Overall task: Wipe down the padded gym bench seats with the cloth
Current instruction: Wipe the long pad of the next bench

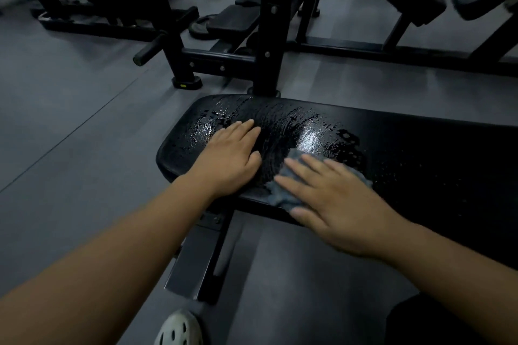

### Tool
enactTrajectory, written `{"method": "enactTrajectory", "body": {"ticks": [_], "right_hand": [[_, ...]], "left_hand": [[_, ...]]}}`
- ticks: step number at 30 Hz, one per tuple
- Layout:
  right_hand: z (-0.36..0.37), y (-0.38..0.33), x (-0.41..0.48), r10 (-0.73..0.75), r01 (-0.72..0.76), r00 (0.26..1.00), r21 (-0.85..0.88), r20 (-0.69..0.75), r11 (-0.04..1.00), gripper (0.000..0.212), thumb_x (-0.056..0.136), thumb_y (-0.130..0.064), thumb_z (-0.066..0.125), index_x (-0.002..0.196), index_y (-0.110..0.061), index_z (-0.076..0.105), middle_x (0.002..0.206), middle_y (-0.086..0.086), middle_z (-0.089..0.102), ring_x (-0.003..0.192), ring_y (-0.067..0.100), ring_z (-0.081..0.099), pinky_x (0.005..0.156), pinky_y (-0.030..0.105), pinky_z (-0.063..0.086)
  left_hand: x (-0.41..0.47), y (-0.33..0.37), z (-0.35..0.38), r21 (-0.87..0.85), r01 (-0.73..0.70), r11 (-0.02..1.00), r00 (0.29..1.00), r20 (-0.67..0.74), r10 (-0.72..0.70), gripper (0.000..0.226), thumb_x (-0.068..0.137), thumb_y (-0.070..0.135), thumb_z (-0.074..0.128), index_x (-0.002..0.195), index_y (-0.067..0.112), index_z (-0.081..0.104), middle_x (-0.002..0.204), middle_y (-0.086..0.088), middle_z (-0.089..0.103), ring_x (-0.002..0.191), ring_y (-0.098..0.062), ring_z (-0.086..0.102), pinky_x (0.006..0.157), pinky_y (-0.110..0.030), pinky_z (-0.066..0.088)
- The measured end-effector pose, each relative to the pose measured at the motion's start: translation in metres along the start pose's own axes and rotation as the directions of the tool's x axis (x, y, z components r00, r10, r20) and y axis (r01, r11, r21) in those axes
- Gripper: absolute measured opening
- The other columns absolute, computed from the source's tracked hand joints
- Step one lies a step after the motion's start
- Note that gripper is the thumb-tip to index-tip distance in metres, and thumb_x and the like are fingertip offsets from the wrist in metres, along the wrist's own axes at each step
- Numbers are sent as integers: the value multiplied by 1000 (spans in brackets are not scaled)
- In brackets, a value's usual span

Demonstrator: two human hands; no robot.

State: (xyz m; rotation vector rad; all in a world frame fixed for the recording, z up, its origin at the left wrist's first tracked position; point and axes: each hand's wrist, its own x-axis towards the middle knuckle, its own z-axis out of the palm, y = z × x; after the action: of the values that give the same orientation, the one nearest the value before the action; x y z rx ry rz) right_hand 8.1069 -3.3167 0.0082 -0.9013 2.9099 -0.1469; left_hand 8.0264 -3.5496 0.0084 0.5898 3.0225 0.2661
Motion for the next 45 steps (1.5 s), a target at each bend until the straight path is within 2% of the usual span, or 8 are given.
{"method": "enactTrajectory", "body": {"ticks": [6, 11, 18, 23, 29, 34, 41, 45], "right_hand": [[-8, 28, 38, 292, -291, 955, 29, -46, 956, 59, 100, -51, 10, 158, -39, 11, 168, -4, 2, 154, 18, -2, 123, 42, 0], [-3, 17, -12, 40, -37, 999, 93, -30, 995, 74, 89, -61, 10, 159, -37, 10, 167, -8, 7, 154, 12, 2, 124, 39, 3], [-7, 48, 53, 363, -362, 931, 42, -26, 931, 73, 94, -71, 12, 158, -37, 11, 169, 2, -3, 154, 19, -4, 123, 43, 1], [0, 20, 6, 113, -110, 992, 52, -55, 993, 80, 86, -68, 0, 159, -36, 12, 168, -5, 0, 154, 14, -1, 125, 38, 3], [-6, 69, 52, 464, -464, 882, 26, -78, 886, 69, 97, -65, 15, 159, -34, 14, 168, 1, 5, 154, 21, 4, 123, 43, 6], [0, 41, -15, 139, -138, 989, 13, -56, 990, 80, 88, -68, 6, 158, -33, 20, 168, -3, 7, 154, 16, 6, 124, 40, 9], [-14, 113, 54, 523, -523, 850, 20, -67, 852, 65, 100, -61, 25, 158, -31, 19, 168, 2, 11, 154, 23, 10, 122, 43, 10], [-12, 75, 51, 361, -361, 929, 19, -79, 933, 63, 101, -58, 25, 159, -33, 16, 168, -2, 5, 154, 18, 4, 123, 40, 4]], "left_hand": [[-6, 29, 6, -26, 23, 999, 1000, -9, -24, 73, 90, 46, 18, 157, 19, 22, 166, -1, 13, 153, -17, 7, 124, -39, 7], [-7, 39, 11, -1, 72, 997, 996, -57, -71, 72, 90, 47, 18, 157, 23, 23, 166, 2, 13, 152, -15, 7, 124, -40, 6], [-8, 40, 12, 19, 51, 999, 998, -47, -50, 68, 91, 51, 18, 157, 32, 20, 166, 6, 11, 152, -12, 4, 124, -42, 4], [0, 45, 8, -5, 62, 998, 998, 6, -62, 74, 86, 48, 16, 157, 29, 20, 167, 4, 9, 153, -14, 3, 124, -42, 3], [17, 74, 14, -28, -9, 1000, 999, -50, 8, 70, 88, 44, 19, 155, 25, 27, 165, 5, 17, 152, -16, 12, 124, -42, 8], [22, 69, 12, -10, -19, 1000, 1000, -17, 19, 73, 86, 44, 17, 156, 26, 25, 166, 5, 14, 152, -16, 10, 123, -42, 8], [32, 81, 16, -25, -31, 999, 999, -17, 31, 57, 101, 39, 30, 156, 25, 24, 166, 4, 14, 152, -15, 8, 124, -45, 6], [39, 83, 15, -22, -29, 999, 999, -33, 29, 60, 96, 39, 27, 154, 23, 28, 165, 4, 17, 152, -16, 12, 123, -45, 9]]}}
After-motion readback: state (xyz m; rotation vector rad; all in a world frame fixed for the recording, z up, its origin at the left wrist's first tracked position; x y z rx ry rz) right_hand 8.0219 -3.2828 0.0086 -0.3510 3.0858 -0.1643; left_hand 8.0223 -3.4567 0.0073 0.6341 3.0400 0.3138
